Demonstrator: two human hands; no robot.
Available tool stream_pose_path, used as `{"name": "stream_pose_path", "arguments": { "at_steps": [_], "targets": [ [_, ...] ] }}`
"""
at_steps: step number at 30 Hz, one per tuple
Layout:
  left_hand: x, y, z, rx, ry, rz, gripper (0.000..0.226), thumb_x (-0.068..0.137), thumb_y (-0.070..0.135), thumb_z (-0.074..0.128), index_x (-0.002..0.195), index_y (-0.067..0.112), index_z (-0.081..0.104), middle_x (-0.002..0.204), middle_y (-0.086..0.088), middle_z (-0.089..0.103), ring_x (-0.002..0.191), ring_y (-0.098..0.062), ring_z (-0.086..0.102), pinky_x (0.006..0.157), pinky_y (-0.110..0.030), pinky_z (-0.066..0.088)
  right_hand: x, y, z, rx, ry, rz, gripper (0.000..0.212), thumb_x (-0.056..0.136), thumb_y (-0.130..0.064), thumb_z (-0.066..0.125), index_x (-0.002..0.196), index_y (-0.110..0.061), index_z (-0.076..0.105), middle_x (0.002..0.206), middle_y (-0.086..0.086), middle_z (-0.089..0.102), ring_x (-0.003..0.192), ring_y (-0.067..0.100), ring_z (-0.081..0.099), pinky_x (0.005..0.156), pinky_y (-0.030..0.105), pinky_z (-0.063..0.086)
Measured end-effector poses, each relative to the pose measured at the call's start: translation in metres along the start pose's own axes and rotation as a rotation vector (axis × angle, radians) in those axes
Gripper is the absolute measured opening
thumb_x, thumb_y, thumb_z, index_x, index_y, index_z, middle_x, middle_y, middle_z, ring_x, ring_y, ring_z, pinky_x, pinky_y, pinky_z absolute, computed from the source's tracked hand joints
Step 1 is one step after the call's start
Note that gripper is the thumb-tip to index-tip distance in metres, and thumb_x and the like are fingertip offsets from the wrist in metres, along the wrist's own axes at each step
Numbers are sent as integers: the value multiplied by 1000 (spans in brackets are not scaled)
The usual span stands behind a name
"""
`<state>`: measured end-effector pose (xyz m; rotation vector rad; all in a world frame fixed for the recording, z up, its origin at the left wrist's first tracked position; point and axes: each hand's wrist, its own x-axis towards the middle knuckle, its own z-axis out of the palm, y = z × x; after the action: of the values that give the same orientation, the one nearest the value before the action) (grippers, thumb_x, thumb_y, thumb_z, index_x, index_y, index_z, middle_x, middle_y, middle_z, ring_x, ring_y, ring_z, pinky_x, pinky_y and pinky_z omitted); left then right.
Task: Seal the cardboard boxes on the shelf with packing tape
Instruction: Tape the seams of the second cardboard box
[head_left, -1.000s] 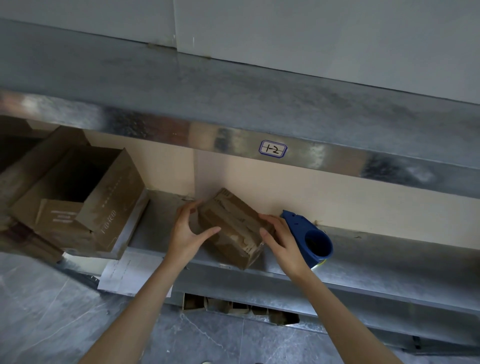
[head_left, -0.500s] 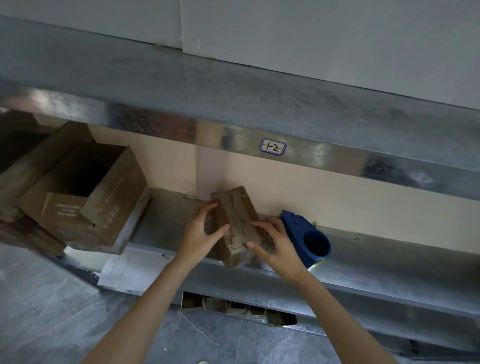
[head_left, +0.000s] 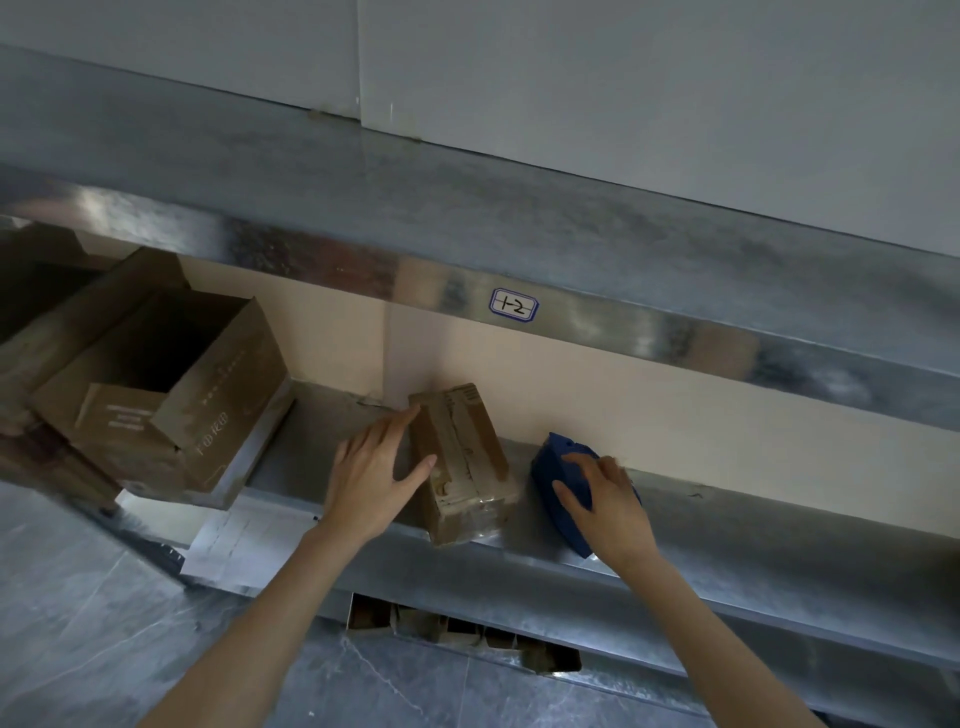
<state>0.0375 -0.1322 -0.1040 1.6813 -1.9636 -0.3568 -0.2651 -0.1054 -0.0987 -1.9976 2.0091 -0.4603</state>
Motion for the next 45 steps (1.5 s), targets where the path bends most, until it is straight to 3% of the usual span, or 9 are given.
{"name": "stream_pose_path", "arguments": {
  "at_steps": [4, 8, 13, 16, 19, 30, 36, 45],
  "targets": [
    [-4, 7, 1, 13, 5, -1, 82, 84, 75, 32, 151, 27, 34, 150, 0, 47, 136, -21, 46, 111, -40, 31, -1, 7, 6, -122, -109, 59, 57, 96, -47, 52, 148, -30, 32, 142, 7, 40, 125, 28, 46, 83, 35, 50],
    [-13, 21, 1, -10, 42, -7, 83, 83, 77, 35, 148, 25, 39, 152, 4, 42, 138, -17, 40, 111, -40, 30, 1, 14, 14, -64, -179, 70, 66, 95, -44, 55, 150, -33, 21, 138, 9, 46, 105, 26, 59, 71, 34, 53],
    [-28, 39, 12, -12, 24, 65, 87, 80, 83, 43, 146, 26, 41, 154, 9, 36, 140, -12, 32, 111, -38, 30, 0, 18, 17, -67, -221, 43, 73, 98, -38, 52, 154, -33, 5, 111, 5, 61, 73, 19, 61, 50, 30, 48],
    [-34, 47, 26, 31, 10, 57, 92, 76, 85, 48, 145, 25, 42, 154, 5, 37, 142, -16, 31, 111, -43, 35, -1, 16, 14, -136, -237, 45, 74, 100, -35, 49, 155, -30, -1, 87, -1, 58, 59, 13, 50, 41, 24, 37],
    [-35, 53, 35, 61, 55, 17, 88, 76, 79, 52, 143, 21, 46, 152, 0, 40, 141, -21, 33, 107, -49, 41, -1, 14, 12, -166, -255, 43, 73, 101, -34, 46, 154, -27, -4, 76, -2, 54, 51, 10, 44, 39, 23, 31],
    [-36, 47, 45, 111, 126, 45, 91, 66, 68, 72, 140, 20, 49, 151, -2, 40, 137, -24, 36, 103, -49, 46, 3, 16, 15, -128, -266, 29, 77, 101, -23, 48, 155, -24, -7, 60, -6, 45, 46, 10, 41, 38, 22, 28],
    [-34, 50, 47, 106, 140, 34, 96, 61, 60, 83, 141, 18, 49, 155, -1, 36, 138, -24, 35, 108, -42, 41, 7, 16, 17, -88, -300, 35, 80, 100, -18, 51, 155, -25, -7, 58, -4, 47, 45, 11, 41, 38, 22, 28],
    [-38, 51, 37, 32, 30, 45, 107, 63, 56, 85, 151, 26, 32, 164, 8, 11, 148, -17, 19, 114, -45, 32, 16, 12, 23, 18, -334, 106, 89, 96, -14, 53, 154, -30, -12, 65, 4, 54, 51, 17, 50, 43, 29, 41]
  ]
}}
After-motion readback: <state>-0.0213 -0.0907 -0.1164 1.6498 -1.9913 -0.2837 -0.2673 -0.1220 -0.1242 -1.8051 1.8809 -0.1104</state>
